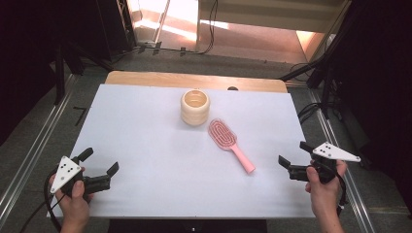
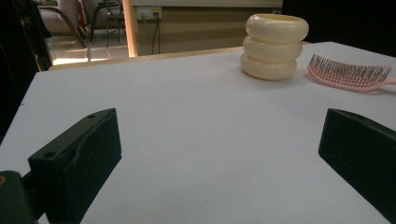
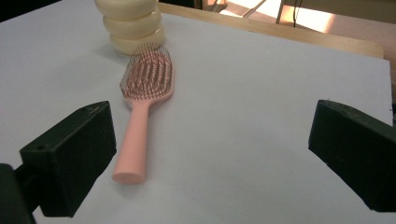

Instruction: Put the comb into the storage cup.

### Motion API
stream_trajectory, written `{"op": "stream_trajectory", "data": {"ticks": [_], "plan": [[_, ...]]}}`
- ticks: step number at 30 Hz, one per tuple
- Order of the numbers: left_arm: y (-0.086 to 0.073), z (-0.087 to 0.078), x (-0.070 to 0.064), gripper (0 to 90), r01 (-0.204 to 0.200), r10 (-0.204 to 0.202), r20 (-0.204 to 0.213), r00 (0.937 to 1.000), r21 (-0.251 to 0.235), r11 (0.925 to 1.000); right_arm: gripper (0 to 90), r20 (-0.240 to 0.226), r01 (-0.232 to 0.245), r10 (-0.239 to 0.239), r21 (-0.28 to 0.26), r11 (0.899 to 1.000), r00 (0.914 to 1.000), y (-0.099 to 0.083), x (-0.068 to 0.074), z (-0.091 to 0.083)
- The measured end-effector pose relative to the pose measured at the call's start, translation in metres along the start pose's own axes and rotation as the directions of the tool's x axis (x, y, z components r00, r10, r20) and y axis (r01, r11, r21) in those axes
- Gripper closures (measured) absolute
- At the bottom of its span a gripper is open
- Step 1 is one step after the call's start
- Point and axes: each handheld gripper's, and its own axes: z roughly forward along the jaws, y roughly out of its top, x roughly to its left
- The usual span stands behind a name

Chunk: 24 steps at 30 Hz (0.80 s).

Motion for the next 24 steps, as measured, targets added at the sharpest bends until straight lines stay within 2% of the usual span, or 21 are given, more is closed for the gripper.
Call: {"op": "stream_trajectory", "data": {"ticks": [9,17,24], "plan": [[0.0,0.0,0.0,0.0,-0.005,0.005,0.002,1.0,0.002,1.0,0.0,-0.013,0.02,-0.02,0.041,0.999,0.9997,0.02,0.004,0.01],[0.0,0.0,-0.001,0.0,-0.01,0.01,0.0,0.9999,0.004,0.9999,0.0,-0.051,0.051,-0.047,0.078,0.996,0.9976,0.033,0.011,0.026],[0.0,0.0,-0.001,0.0,-0.01,0.01,0.002,0.9999,0.001,0.9999,0.0,-0.088,0.047,-0.038,0.103,0.994,0.9954,0.044,0.016,0.033]]}}
